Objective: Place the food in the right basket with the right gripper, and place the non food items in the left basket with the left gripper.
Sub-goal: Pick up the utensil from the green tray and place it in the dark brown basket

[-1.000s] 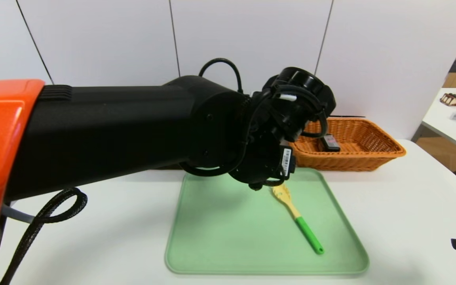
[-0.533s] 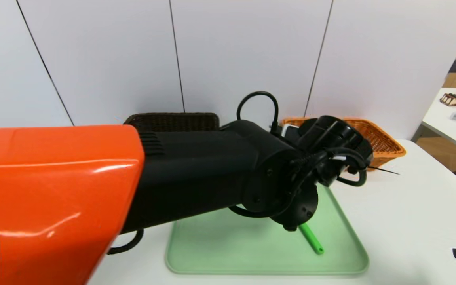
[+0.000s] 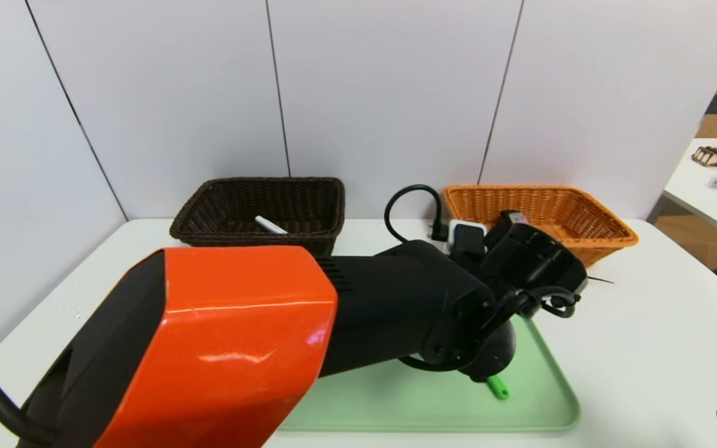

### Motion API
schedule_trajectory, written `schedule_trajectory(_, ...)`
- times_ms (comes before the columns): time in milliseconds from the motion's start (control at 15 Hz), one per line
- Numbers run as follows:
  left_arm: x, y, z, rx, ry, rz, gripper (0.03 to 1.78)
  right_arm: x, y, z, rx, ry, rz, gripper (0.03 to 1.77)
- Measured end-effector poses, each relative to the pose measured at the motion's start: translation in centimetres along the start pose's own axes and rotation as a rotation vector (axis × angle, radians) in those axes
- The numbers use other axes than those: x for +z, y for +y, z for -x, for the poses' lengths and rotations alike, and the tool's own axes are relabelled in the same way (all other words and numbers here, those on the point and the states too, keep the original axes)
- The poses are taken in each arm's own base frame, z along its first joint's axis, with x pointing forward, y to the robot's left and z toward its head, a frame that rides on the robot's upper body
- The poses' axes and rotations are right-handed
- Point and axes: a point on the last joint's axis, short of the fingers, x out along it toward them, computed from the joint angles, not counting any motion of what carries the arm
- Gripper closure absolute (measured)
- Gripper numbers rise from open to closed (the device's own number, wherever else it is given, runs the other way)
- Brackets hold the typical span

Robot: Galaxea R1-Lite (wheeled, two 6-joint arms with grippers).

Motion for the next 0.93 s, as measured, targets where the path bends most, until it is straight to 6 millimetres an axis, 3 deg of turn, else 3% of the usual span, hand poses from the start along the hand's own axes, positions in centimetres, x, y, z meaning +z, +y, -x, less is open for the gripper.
schedule_trajectory(400,-1.3,0.2,-1.0,0.041,0.062,0.098,0.12,0.0,0.0,-0.1,0.001,0.004,0.002,0.1)
schedule_trajectory(933,-2.4,0.7,-1.5,0.101,0.122,0.057,0.12,0.3,0.0,-0.1,0.001,-0.006,0.001,0.1)
